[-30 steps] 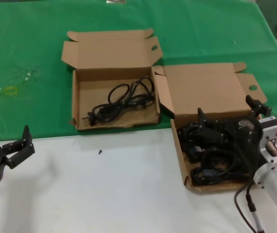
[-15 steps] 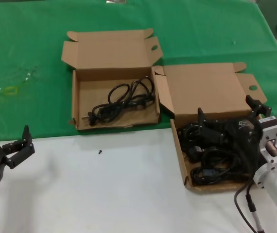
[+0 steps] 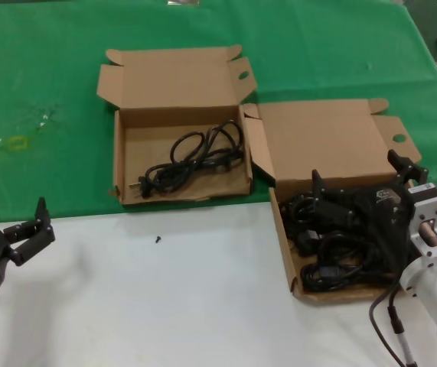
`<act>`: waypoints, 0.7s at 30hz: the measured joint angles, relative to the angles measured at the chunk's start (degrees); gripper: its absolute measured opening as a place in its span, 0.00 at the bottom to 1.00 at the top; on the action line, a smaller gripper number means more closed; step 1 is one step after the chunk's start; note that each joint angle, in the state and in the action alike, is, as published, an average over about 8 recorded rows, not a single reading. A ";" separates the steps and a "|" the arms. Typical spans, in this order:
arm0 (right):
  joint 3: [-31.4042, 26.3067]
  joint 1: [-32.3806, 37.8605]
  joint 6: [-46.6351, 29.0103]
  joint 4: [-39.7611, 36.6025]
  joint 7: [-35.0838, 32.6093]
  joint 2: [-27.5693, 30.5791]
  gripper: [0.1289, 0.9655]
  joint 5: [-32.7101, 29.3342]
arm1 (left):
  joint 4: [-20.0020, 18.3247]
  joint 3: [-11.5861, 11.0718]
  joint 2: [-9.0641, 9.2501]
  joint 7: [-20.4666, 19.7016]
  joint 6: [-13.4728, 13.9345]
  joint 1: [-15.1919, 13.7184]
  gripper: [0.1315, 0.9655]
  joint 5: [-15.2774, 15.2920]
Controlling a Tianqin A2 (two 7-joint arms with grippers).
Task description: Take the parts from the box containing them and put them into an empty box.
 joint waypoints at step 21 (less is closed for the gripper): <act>0.00 0.00 0.00 0.00 0.00 0.00 1.00 0.00 | 0.00 0.00 0.00 0.00 0.00 0.00 1.00 0.00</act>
